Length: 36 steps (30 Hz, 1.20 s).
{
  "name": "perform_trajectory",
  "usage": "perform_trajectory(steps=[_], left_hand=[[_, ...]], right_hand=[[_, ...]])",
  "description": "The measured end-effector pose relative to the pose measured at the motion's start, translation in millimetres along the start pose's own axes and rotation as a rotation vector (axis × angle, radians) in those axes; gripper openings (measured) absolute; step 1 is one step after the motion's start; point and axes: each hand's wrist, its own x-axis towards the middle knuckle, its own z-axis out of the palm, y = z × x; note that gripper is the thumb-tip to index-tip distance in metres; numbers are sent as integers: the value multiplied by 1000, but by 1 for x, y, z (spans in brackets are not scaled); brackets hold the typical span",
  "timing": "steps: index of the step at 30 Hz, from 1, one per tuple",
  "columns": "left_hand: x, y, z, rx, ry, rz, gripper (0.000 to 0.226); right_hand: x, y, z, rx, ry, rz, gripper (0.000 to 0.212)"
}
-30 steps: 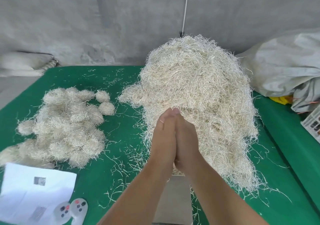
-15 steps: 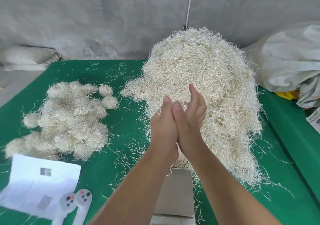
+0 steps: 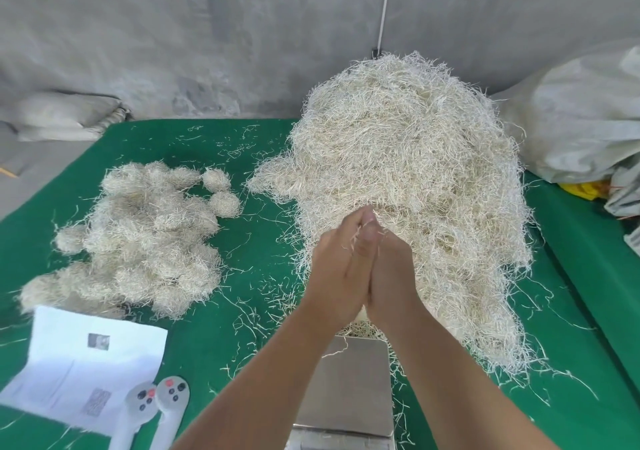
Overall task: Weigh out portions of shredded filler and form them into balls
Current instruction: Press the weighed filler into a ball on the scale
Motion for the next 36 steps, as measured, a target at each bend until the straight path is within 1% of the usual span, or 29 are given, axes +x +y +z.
perform_trajectory(steps=[2,4,5,6,7,8,9,10,12,14,15,16,17,20,22,23,24,26,27,28,29,31,33,34,36], left_hand=[[-5,-3,6,-163,-6,-4,59],[-7,-1,10,-306,-18,-62,56],[-9,1,12,-321,-40,-86,57],[-12,3,13,-279,-75,-87,58],[-14,4,15,-213,-104,-66,62],[-17,5,18,-154,-116,-22,66],[-18,4,22,-108,-104,27,69],[-18,4,25,-83,-75,65,69],[-15,4,29,-116,3,84,58],[-10,-2,30,-166,96,47,34],[-7,-7,27,-161,141,9,25],[-3,-13,23,-123,176,-28,20],[2,-20,18,-40,191,-40,22],[9,-39,6,223,125,-2,27],[8,-50,3,321,88,79,19],[7,-56,0,341,79,118,10],[4,-64,-5,364,50,149,6],[1,-78,-22,427,-7,122,42],[3,-83,-35,466,-6,69,55],[6,-90,-50,522,23,42,60],[12,-94,-68,606,69,38,61],[30,-102,-111,840,187,31,60],[49,-103,-157,1057,330,-30,66],[57,-103,-180,1143,388,-57,73],[69,-105,-223,1313,457,-151,97]], right_hand=[[4,3,-2,-90,19,-57,53],[7,7,-4,-105,19,-90,46],[9,11,-7,-156,23,-137,42],[7,16,-9,-250,17,-202,41],[7,23,-12,-246,12,-256,38],[4,29,-14,-183,-8,-259,31],[5,36,-17,-124,-27,-219,27],[3,37,-19,-119,-22,-200,27],[9,33,-22,-87,-72,-163,18],[14,26,-22,78,-165,-10,50],[17,25,-22,151,-187,69,61],[17,25,-21,200,-239,122,65],[16,27,-19,198,-277,154,65],[14,41,-17,128,-290,230,57],[16,49,-18,40,-292,225,45],[17,51,-20,-12,-289,207,41],[18,52,-21,-57,-289,196,40],[21,54,-24,-161,-257,191,42],[22,55,-26,-223,-258,187,42],[23,55,-28,-277,-269,191,41],[22,54,-29,-309,-285,202,40],[20,53,-32,-353,-334,211,38],[16,49,-30,-406,-408,182,36],[14,46,-26,-425,-436,174,36],[14,45,-19,-423,-437,198,37]])
